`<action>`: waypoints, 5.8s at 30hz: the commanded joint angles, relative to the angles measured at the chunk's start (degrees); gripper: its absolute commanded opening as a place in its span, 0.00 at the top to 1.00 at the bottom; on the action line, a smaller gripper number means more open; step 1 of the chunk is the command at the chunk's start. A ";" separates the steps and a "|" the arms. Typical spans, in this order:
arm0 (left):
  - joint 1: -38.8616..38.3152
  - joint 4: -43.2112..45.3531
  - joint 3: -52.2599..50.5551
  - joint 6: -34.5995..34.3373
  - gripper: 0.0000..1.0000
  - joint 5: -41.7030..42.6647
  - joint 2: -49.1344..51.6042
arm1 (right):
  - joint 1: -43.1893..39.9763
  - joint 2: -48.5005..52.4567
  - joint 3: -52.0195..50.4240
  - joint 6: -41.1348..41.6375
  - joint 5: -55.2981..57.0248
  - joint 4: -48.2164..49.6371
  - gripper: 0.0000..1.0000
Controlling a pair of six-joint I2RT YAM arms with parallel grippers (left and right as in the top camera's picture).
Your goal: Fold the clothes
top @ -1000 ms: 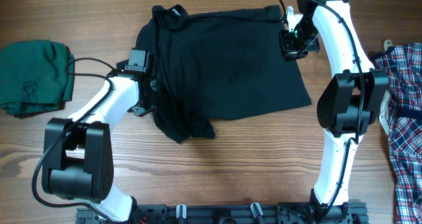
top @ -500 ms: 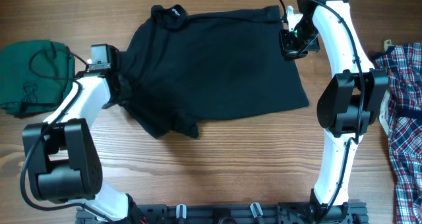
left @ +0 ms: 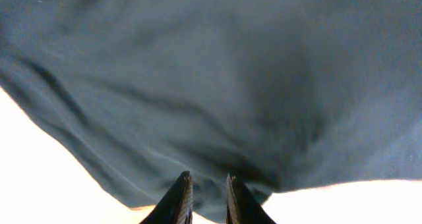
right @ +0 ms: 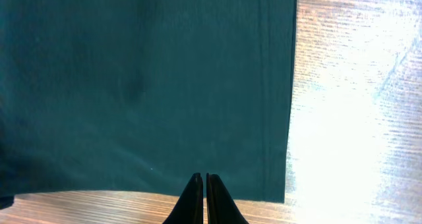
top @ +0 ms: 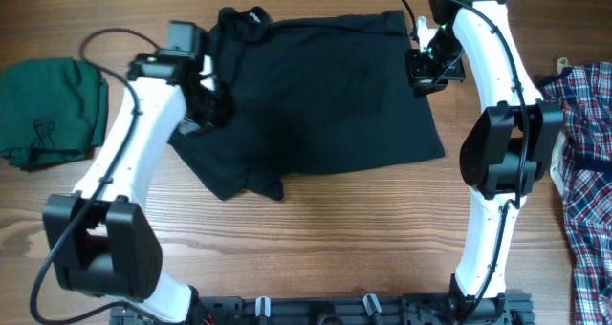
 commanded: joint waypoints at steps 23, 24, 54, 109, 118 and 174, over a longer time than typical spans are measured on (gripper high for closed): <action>-5.07 7.34 -0.07 -2.25 0.74 -8.81 0.57 | -0.09 -23.15 -54.38 5.55 1.79 40.79 0.96; -5.07 7.34 -0.07 -2.23 0.74 -8.81 0.57 | -0.11 -23.10 -55.65 5.57 2.34 41.77 0.96; -5.07 18.95 -0.09 -1.79 0.14 -9.20 0.57 | -7.21 -30.60 -45.42 7.67 -0.50 40.65 0.78; -5.88 27.36 40.06 0.94 0.53 -8.68 39.78 | 3.82 -20.94 -45.42 8.39 -1.01 56.63 0.96; -6.05 24.28 40.06 -7.02 0.50 -15.06 39.85 | 3.82 -20.92 -45.42 8.39 -0.81 56.61 0.95; -9.60 20.72 41.86 15.76 0.96 -13.49 37.24 | 3.82 -20.90 -45.44 8.35 5.44 56.52 0.96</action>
